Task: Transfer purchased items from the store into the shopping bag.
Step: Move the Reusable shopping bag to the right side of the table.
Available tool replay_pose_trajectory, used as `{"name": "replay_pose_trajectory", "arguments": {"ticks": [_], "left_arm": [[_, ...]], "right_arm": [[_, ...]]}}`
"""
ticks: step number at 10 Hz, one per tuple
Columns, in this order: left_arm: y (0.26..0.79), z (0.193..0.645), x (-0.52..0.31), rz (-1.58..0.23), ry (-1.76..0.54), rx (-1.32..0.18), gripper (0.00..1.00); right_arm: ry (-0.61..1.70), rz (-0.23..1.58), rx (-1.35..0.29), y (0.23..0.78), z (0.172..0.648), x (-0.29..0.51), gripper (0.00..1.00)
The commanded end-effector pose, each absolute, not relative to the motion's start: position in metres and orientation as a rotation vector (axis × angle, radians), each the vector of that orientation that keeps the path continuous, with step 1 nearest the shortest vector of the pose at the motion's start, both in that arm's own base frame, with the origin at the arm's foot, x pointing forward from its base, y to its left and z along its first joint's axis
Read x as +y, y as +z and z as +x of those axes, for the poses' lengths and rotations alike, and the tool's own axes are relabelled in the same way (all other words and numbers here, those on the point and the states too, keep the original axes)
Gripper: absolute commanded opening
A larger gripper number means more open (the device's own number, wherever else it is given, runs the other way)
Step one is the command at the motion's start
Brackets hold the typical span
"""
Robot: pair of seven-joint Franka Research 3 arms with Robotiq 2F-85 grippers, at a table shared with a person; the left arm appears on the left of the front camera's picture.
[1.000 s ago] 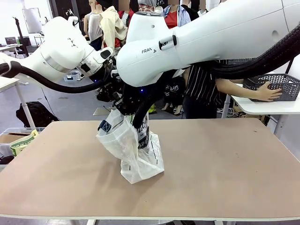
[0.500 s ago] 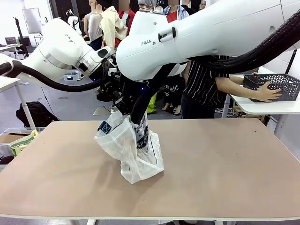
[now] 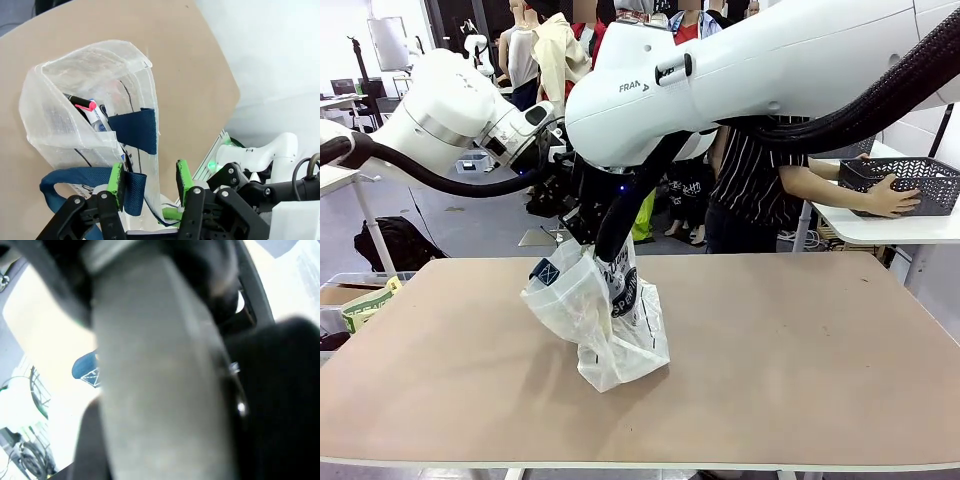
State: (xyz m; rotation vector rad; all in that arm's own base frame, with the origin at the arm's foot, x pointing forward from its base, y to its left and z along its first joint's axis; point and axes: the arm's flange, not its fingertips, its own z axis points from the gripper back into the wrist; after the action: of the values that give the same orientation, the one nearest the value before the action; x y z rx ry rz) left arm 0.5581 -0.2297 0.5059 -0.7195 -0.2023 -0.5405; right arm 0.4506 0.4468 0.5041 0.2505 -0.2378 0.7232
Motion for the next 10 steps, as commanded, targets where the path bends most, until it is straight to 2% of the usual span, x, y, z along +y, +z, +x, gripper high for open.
{"name": "replay_pose_trajectory", "arguments": {"ticks": [1,10], "left_arm": [[0.51,0.565,-0.227,-0.758,-0.571,-0.204,0.54],[0.503,0.572,-0.239,-0.682,-0.524,-0.231,0.54]], "right_arm": [[0.762,0.267,-0.213,0.503,0.45,0.451,0.0],[0.743,0.24,-0.211,0.502,0.452,0.458,0.0]]}}
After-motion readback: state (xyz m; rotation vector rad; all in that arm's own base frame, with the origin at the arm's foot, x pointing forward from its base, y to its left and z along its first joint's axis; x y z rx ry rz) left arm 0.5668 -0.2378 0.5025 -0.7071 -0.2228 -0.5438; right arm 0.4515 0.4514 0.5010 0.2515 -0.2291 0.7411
